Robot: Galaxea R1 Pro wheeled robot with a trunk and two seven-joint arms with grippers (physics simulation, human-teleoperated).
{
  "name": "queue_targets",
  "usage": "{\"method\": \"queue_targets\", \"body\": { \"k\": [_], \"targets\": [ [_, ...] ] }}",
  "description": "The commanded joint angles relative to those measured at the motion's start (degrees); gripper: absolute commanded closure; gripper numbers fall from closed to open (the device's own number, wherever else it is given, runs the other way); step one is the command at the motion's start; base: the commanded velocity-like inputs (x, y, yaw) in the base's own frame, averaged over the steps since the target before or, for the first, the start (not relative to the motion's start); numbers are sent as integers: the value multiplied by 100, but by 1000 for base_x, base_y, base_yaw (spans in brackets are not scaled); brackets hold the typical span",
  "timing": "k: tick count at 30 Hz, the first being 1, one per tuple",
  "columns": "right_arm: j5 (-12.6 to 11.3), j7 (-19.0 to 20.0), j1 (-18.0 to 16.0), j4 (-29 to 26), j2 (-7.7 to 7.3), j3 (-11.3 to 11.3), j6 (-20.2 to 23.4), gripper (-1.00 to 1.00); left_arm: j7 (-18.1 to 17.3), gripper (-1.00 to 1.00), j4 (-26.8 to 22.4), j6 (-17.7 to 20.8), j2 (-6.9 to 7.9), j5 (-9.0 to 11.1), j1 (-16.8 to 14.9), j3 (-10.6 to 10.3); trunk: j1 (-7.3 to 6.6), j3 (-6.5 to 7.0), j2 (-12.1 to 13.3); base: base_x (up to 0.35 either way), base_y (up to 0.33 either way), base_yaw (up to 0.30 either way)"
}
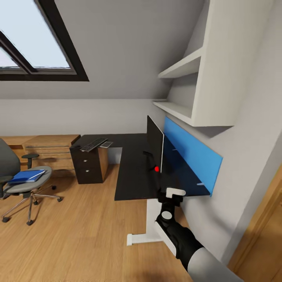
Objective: In the bedroom, organize the workspace by keeping the computer under the desk, ensuring the monitor is on the desk, placing the keyboard on the desk next to the monitor, placing the mouse on the desk next to the keyboard, moving the folder from the swivel chair onto the desk next to the mouse, stacking the notebook on top of the folder with the pen on top of the notebook, and positioning the swivel chair next to the desk.
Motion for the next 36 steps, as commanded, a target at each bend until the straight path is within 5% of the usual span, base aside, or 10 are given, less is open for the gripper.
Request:
{"method": "queue_targets", "body": {
  "k": [1,14,18,22,23,25,26,30,32,36],
  "targets": [
    [-58,-35,38,4,-11,26,-47,-100,37,-100,-29,-31,9,59,0,-42,-1,-7,-6,-83,0,-7],
    [-13,-20,1375,67,-104,17,-448,-100,37,-100,-133,-16,-39,63,0,-58,-286,226,516,-13,0,-1],
    [-34,-12,1531,434,-214,29,-479,-100,37,-100,-128,35,-75,63,0,-56,-374,298,676,0,0,0],
    [-54,105,1578,1455,-241,31,-1132,-100,27,-100,-104,293,-98,69,0,-62,-462,370,836,0,0,0],
    [-60,877,1585,2339,-250,-29,-1685,-100,4,-100,120,723,-163,64,0,-91,-462,370,836,0,0,0],
    [-92,1332,1586,2696,-261,-93,-1826,-100,-39,-100,310,855,-250,38,0,-104,-462,370,836,0,0,0],
    [-136,1704,1588,3027,-278,-138,-2088,-100,-258,-100,505,888,-312,-172,0,-148,-462,370,836,0,0,0],
    [-151,1813,1587,3339,-283,-142,-2315,-100,-396,-100,641,742,-330,-561,0,-161,-462,370,836,0,0,0],
    [-161,1902,1591,3532,-266,-137,-2394,-100,-445,-100,925,356,-334,-745,0,-166,-462,370,836,-53,82,63],
    [-157,2517,1592,3578,-259,-141,-2396,-100,-454,-100,1025,244,-325,-774,0,-155,-462,367,836,-147,268,228]
  ]
}}
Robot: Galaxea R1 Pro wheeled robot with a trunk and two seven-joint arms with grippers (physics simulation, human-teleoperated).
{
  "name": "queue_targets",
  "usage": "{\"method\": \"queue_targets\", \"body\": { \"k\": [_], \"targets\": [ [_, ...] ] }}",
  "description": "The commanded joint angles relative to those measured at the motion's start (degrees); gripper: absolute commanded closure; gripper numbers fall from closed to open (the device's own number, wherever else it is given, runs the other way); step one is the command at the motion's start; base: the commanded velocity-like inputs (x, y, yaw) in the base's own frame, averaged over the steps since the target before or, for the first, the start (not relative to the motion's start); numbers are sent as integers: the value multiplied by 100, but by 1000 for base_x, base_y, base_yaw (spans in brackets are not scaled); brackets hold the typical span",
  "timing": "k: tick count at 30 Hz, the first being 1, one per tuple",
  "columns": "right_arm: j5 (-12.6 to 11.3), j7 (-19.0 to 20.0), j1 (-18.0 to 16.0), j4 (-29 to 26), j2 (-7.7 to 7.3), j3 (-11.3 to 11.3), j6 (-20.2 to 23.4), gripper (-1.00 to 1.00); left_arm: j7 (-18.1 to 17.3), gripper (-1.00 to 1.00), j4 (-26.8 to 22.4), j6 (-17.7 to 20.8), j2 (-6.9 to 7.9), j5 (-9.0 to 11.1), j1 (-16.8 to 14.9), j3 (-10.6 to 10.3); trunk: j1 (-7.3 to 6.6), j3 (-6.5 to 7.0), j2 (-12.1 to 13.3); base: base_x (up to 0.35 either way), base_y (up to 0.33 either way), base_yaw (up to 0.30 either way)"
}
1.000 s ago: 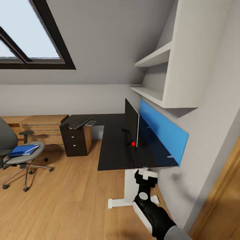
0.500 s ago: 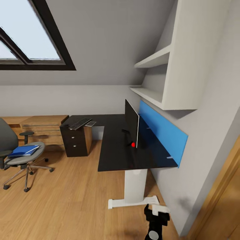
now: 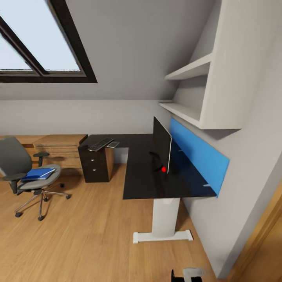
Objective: In the bedroom, organize the workspace by keeping the computer under the desk, ensuring the monitor is on the desk, placing the keyboard on the desk next to the monitor, placing the mouse on the desk next to the keyboard, moving the folder from the swivel chair onto the desk next to the mouse, stacking the notebook on top of the folder with the pen on top of the notebook, and positioning the swivel chair next to the desk.
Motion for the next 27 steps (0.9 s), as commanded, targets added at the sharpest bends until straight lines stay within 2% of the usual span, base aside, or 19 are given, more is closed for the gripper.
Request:
{"method": "queue_targets", "body": {
  "k": [1,6,11,13,14,15,27],
  "targets": [
    [-44,17,-5,8,0,47,-20,-100,41,-100,3,-19,11,57,-1,-47,0,-10,-7,-117,298,237],
    [-52,174,-6,107,-8,36,-21,-100,40,-100,59,6,17,61,-2,-43,0,-40,-7,-43,317,124],
    [-59,205,-7,141,-9,33,-32,-100,17,-100,114,23,11,66,-1,-42,0,-78,-7,-9,327,-23],
    [-60,213,-6,141,1,42,-36,-100,-111,-100,170,22,-37,64,-2,-39,0,-91,-7,-1,331,-106],
    [-60,208,-10,141,-7,35,-40,-100,-183,-100,227,20,-252,52,-1,-42,0,-93,-7,0,332,-39],
    [-60,210,-10,141,-9,33,-39,-100,-188,-100,244,19,-285,48,-1,-42,0,-94,-7,0,333,-25],
    [-60,215,-8,141,5,47,-45,-100,-193,-100,276,5,-334,49,-1,-42,0,-96,-7,83,327,-4]
  ]
}}
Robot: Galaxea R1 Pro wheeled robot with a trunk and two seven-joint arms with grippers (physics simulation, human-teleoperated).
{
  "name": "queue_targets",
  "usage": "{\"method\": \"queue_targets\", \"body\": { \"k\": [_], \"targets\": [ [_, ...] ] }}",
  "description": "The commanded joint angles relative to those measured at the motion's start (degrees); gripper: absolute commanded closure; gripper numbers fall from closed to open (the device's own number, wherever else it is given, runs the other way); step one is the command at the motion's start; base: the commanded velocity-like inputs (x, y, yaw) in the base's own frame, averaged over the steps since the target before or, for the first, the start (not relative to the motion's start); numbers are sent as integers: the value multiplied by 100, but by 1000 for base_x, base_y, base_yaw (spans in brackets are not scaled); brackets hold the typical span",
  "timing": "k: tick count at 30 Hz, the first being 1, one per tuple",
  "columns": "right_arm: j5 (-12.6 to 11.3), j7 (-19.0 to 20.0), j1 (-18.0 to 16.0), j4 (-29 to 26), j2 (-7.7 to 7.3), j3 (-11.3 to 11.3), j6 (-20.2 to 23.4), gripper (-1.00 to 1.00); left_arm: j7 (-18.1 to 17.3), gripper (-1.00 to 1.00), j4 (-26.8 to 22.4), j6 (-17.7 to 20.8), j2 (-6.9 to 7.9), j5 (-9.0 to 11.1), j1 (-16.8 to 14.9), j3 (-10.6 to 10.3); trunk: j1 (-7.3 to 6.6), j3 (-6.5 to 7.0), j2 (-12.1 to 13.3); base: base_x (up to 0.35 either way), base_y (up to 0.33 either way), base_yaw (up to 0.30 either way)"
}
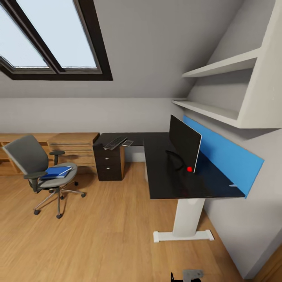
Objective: In the bedroom, organize the workspace by keeping the computer under the desk, ensuring the monitor is on the desk, placing the keyboard on the desk next to the monitor, placing the mouse on the desk next to the keyboard, moving the folder from the swivel chair onto the desk next to the mouse, stacking the notebook on top of the folder with the pen on top of the notebook, and positioning the swivel chair next to the desk.
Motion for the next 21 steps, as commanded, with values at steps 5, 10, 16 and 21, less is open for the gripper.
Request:
{"method": "queue_targets", "body": {
  "k": [5,10,16,21],
  "targets": [
    [-41,-23,-8,6,7,53,-20,-100,39,-100,-5,-22,7,60,-1,-46,2,-7,-6,19,331,0],
    [-41,-21,-4,6,11,57,-20,-100,39,-100,-5,-22,1,57,-2,-46,2,-7,-6,112,325,0],
    [-40,-21,-4,6,25,59,-20,-100,38,-100,-5,-21,-2,52,-1,-46,2,-7,-6,177,314,0],
    [-32,-21,-7,6,27,59,-20,-100,43,-100,-5,-23,-2,54,-1,-46,2,-7,-6,227,261,0]
  ]
}}
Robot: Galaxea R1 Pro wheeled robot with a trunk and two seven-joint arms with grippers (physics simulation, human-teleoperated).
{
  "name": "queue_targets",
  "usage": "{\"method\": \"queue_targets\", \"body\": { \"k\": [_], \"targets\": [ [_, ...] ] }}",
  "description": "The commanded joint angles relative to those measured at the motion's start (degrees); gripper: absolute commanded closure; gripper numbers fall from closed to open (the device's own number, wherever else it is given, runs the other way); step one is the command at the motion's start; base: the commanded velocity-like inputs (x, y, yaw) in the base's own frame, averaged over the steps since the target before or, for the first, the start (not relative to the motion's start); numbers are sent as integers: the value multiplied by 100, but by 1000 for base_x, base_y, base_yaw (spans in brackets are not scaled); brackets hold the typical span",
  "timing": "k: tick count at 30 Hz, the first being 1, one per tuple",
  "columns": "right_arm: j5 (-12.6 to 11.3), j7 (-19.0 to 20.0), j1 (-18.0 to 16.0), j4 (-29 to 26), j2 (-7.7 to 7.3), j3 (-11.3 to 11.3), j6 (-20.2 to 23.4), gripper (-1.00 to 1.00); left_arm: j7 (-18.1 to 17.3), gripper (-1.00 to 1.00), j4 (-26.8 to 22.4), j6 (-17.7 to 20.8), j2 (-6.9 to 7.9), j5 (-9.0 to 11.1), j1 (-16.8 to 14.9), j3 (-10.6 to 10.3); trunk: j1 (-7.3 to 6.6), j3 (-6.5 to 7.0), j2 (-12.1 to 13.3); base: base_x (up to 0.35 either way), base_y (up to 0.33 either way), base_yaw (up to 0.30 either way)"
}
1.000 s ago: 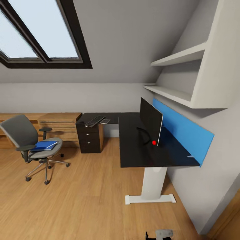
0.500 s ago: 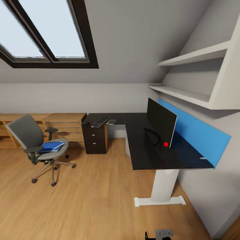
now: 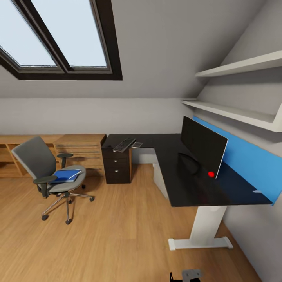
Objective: In the bedroom, organize the workspace by keeping the computer under the desk, ensuring the monitor is on the desk, placing the keyboard on the desk next to the monitor, placing the mouse on the desk next to the keyboard, moving the folder from the swivel chair onto the desk next to the mouse, stacking the notebook on top of the folder with the pen on top of the notebook, and positioning the swivel chair next to the desk.
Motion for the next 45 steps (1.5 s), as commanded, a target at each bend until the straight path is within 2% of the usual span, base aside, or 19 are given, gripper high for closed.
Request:
{"method": "queue_targets", "body": {
  "k": [1,10,30,45],
  "targets": [
    [-40,-28,-5,5,1,50,-18,-100,40,-100,-6,-25,7,60,-1,-44,4,-7,-6,161,147,0],
    [-31,-28,-5,5,-6,50,-18,-100,42,-100,-6,-40,3,57,-1,-56,4,-7,-6,87,53,0],
    [-16,-28,-4,13,1,67,-18,-100,49,-100,-6,-29,7,66,-1,-44,4,-7,-6,309,124,2],
    [-8,-28,-3,14,36,68,-18,-100,51,-100,-6,-29,7,66,-1,-44,4,-7,-6,319,132,237]
  ]
}}
